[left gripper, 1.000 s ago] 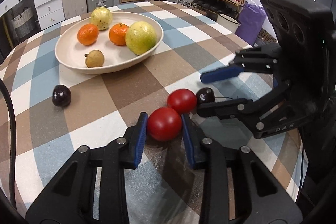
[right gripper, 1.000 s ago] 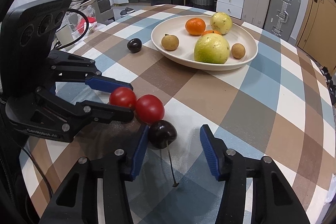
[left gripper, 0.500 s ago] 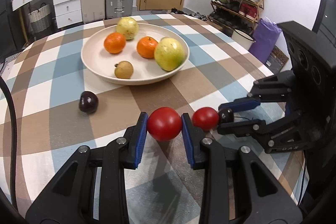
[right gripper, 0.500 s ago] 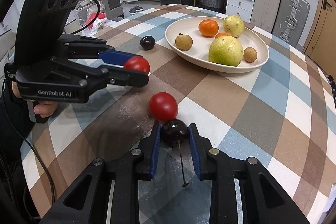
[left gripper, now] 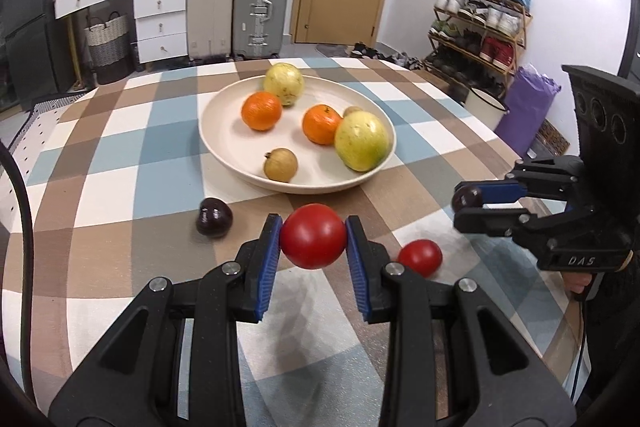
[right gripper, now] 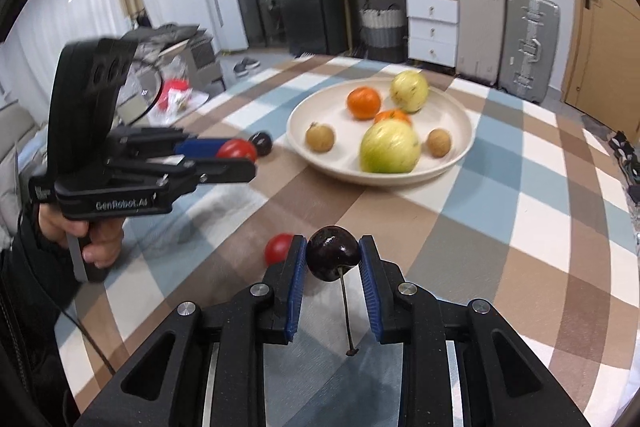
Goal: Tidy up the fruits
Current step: 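Carry tomato and plum into the white plate and open both grippers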
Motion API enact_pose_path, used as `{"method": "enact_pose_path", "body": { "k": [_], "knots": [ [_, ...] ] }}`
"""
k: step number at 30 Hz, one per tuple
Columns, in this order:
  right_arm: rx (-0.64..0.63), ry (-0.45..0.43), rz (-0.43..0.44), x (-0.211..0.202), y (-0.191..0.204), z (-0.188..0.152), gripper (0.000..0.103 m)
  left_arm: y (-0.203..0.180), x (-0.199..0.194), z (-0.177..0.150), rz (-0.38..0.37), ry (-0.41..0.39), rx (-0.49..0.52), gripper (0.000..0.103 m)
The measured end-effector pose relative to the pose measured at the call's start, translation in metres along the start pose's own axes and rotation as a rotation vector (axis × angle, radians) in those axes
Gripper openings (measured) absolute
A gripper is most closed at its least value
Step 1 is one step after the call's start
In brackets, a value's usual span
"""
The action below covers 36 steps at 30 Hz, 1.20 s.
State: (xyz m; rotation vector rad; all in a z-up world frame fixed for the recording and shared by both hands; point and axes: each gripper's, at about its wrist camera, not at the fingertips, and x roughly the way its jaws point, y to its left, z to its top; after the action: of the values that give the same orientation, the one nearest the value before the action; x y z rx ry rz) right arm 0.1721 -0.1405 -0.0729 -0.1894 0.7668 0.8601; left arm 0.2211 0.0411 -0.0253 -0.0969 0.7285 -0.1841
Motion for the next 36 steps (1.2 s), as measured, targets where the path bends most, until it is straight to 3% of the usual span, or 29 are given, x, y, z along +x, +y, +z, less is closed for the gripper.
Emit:
{"method": "enact_pose_path", "body": {
  "k": [26,36],
  "knots": [
    [0.15,-0.191,-0.114,-0.018,-0.03,0.013,0.027,0.019,-0.009,0.006,0.091,-0.113,-0.092,0.029],
    [0.205,-0.225,-0.141,-0.019,-0.042,0.02,0.027,0.018,-0.002,0.013,0.119,-0.131,-0.103,0.029]
  ]
}}
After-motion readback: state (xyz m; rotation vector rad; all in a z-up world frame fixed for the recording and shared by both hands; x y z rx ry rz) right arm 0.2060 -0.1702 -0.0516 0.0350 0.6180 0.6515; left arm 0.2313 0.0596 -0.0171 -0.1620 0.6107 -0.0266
